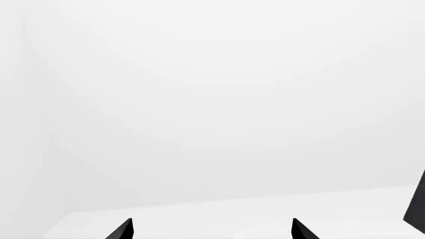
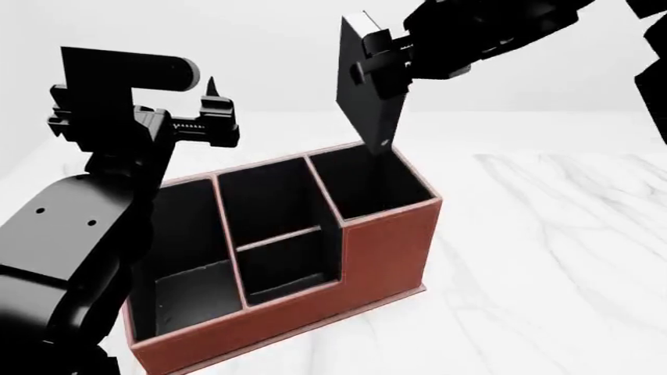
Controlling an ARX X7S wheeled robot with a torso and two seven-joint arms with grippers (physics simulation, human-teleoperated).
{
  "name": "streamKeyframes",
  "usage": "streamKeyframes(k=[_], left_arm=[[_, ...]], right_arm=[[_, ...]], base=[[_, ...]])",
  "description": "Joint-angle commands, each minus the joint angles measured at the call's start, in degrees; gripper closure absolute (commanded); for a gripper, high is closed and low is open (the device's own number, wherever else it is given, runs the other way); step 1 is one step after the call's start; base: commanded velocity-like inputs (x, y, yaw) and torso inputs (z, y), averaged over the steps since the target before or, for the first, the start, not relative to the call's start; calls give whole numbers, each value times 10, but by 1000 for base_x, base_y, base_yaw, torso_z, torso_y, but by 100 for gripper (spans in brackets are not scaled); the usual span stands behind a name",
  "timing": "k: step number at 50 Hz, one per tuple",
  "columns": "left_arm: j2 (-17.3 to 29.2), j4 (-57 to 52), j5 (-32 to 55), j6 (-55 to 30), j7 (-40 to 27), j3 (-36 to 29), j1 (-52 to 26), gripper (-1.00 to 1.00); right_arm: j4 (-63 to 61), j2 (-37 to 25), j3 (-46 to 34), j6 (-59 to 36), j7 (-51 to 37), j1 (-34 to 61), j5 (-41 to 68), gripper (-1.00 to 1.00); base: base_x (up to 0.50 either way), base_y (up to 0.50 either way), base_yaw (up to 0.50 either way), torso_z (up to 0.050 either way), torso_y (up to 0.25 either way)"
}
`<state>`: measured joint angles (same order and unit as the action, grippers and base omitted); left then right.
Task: Pick up the book and place it in the right compartment of the caddy.
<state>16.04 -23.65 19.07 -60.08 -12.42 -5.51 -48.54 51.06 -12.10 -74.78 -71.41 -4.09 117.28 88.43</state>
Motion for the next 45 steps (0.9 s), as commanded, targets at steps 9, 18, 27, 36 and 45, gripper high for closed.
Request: streamKeyframes(k=[9,18,27,36,45], left_arm=[[3,1,5,0,-2,-1,-2,-100],[5,1,6,1,-3,-1,-2,-100],[6,2,7,5,-5,-1,3,-100],[7,7,7,10,-5,-4,5,-100],[8,9,9,11,-6,-3,6,-100]], right_arm=[[227,121,-75,48,148,-7,-135,100],[230,121,-75,48,157,-15,-139,100],[238,121,-63,67,170,-45,-153,100],[238,121,-57,70,177,-73,-169,100],[233,121,-52,60,177,-85,-190,100]], base=[[0,0,0,0,1],[0,0,0,0,1],[0,0,0,0,1],[0,0,0,0,1],[0,0,0,0,1]])
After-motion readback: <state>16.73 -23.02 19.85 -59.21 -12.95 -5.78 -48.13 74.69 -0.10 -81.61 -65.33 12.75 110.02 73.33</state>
